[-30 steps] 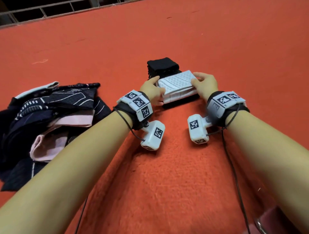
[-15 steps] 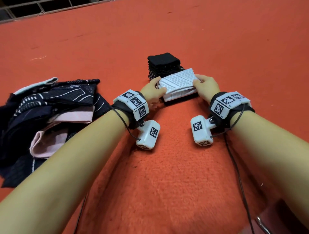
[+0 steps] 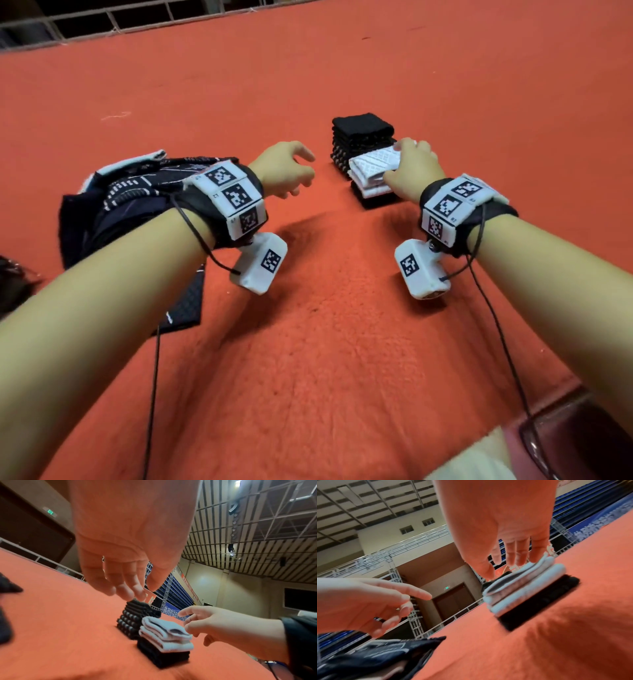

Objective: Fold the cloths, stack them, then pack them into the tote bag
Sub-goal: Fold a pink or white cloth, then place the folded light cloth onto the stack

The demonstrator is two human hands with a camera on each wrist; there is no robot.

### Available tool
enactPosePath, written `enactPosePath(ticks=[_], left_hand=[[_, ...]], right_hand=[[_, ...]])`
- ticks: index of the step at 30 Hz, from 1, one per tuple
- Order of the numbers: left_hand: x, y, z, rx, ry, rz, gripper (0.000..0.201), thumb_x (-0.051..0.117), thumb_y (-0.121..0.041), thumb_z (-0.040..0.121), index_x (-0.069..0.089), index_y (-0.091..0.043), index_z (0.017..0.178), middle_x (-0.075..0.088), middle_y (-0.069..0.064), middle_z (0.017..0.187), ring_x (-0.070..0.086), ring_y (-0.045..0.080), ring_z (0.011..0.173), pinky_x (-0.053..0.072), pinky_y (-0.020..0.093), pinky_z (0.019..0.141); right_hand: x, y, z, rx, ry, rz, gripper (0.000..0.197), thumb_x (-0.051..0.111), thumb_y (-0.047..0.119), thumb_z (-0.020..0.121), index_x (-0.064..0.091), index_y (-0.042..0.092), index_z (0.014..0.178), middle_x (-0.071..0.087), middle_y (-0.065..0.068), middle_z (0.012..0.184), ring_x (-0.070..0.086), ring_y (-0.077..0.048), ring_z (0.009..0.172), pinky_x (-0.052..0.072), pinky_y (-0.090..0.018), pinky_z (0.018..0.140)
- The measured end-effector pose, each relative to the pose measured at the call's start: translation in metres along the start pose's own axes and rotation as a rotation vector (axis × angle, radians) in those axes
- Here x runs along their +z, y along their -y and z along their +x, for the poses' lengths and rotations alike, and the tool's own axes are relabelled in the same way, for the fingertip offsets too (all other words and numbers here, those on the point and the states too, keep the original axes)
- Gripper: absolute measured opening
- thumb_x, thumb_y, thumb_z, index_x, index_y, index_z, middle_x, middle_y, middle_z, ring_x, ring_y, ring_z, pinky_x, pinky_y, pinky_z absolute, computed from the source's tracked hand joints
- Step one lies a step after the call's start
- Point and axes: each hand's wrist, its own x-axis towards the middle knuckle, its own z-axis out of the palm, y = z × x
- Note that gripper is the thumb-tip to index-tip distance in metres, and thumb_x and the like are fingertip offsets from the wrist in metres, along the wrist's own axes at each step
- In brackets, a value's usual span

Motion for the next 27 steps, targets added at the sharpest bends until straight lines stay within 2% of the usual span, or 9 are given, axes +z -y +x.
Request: enactPosePath(ticks=[3, 5, 7, 13, 16, 19, 22, 24, 27], left_hand=[[-0.027, 0.017, -0.025, 0.024, -0.086, 0.191, 0.033, 0.054, -0.010, 0.086, 0.057, -0.013, 0.119, 0.067, 0.005, 0.087, 0.059, 0.016, 0.063, 0.047, 0.021, 0.058], [-0.044, 0.032, -0.040, 0.037, -0.141, 0.329, 0.032, 0.054, -0.013, 0.086, 0.061, -0.014, 0.117, 0.068, 0.009, 0.106, 0.062, 0.023, 0.093, 0.043, 0.024, 0.080], [-0.060, 0.047, -0.057, 0.033, -0.175, 0.371, 0.030, 0.054, -0.014, 0.086, 0.063, -0.013, 0.114, 0.065, 0.009, 0.116, 0.058, 0.025, 0.109, 0.041, 0.026, 0.089], [-0.102, 0.090, -0.103, -0.014, -0.283, 0.351, 0.025, 0.053, -0.012, 0.087, 0.066, -0.011, 0.109, 0.067, 0.008, 0.110, 0.059, 0.024, 0.106, 0.038, 0.023, 0.082], [-0.115, 0.114, -0.122, -0.022, -0.349, 0.383, 0.023, 0.057, -0.014, 0.086, 0.067, -0.011, 0.106, 0.065, 0.012, 0.109, 0.057, 0.028, 0.105, 0.039, 0.027, 0.087], [-0.122, 0.139, -0.135, -0.074, -0.431, 0.421, 0.026, 0.062, -0.025, 0.083, 0.064, -0.015, 0.107, 0.054, 0.016, 0.109, 0.046, 0.034, 0.110, 0.035, 0.035, 0.095], [-0.124, 0.160, -0.147, -0.101, -0.409, 0.376, 0.033, 0.067, -0.038, 0.077, 0.066, -0.017, 0.102, 0.049, 0.009, 0.100, 0.045, 0.030, 0.111, 0.033, 0.032, 0.094], [-0.119, 0.165, -0.153, -0.093, -0.415, 0.353, 0.035, 0.070, -0.038, 0.077, 0.064, -0.018, 0.104, 0.051, 0.007, 0.103, 0.047, 0.027, 0.108, 0.037, 0.033, 0.093], [-0.108, 0.167, -0.158, -0.081, -0.438, 0.380, 0.044, 0.071, -0.039, 0.076, 0.057, -0.017, 0.112, 0.051, 0.007, 0.110, 0.048, 0.023, 0.105, 0.041, 0.034, 0.087]], right_hand=[[0.011, 0.032, -0.016, -0.133, 0.081, -0.037, 0.043, 0.051, 0.016, 0.088, 0.044, 0.008, 0.130, 0.042, -0.019, 0.133, 0.047, -0.035, 0.119, 0.040, -0.039, 0.098], [0.021, 0.056, -0.028, -0.220, 0.141, -0.035, 0.039, 0.052, 0.014, 0.087, 0.050, 0.007, 0.125, 0.050, -0.017, 0.127, 0.050, -0.031, 0.116, 0.040, -0.033, 0.093], [0.032, 0.079, -0.040, -0.279, 0.198, -0.021, 0.036, 0.053, 0.014, 0.086, 0.054, 0.009, 0.122, 0.055, -0.014, 0.124, 0.051, -0.027, 0.115, 0.039, -0.030, 0.093], [0.069, 0.140, -0.069, -0.415, 0.322, 0.003, 0.029, 0.056, 0.019, 0.088, 0.059, 0.010, 0.115, 0.061, -0.011, 0.119, 0.055, -0.027, 0.111, 0.041, -0.029, 0.087], [0.088, 0.164, -0.079, -0.463, 0.368, 0.014, 0.031, 0.058, 0.021, 0.087, 0.058, 0.009, 0.115, 0.061, -0.012, 0.119, 0.055, -0.027, 0.110, 0.040, -0.028, 0.086], [0.104, 0.180, -0.086, -0.435, 0.389, 0.027, 0.043, 0.061, 0.028, 0.085, 0.051, 0.008, 0.122, 0.054, -0.015, 0.123, 0.052, -0.029, 0.112, 0.038, -0.029, 0.085], [0.116, 0.192, -0.090, -0.416, 0.382, 0.042, 0.054, 0.067, 0.035, 0.080, 0.047, 0.012, 0.124, 0.045, -0.015, 0.127, 0.048, -0.031, 0.115, 0.040, -0.034, 0.094], [0.120, 0.201, -0.095, -0.444, 0.393, 0.124, 0.048, 0.069, 0.039, 0.078, 0.053, 0.013, 0.115, 0.051, -0.013, 0.121, 0.052, -0.028, 0.110, 0.041, -0.031, 0.087], [0.124, 0.216, -0.109, -0.436, 0.447, 0.251, 0.036, 0.061, 0.050, 0.083, 0.059, 0.015, 0.086, 0.062, -0.003, 0.091, 0.056, -0.019, 0.086, 0.037, -0.027, 0.068]])
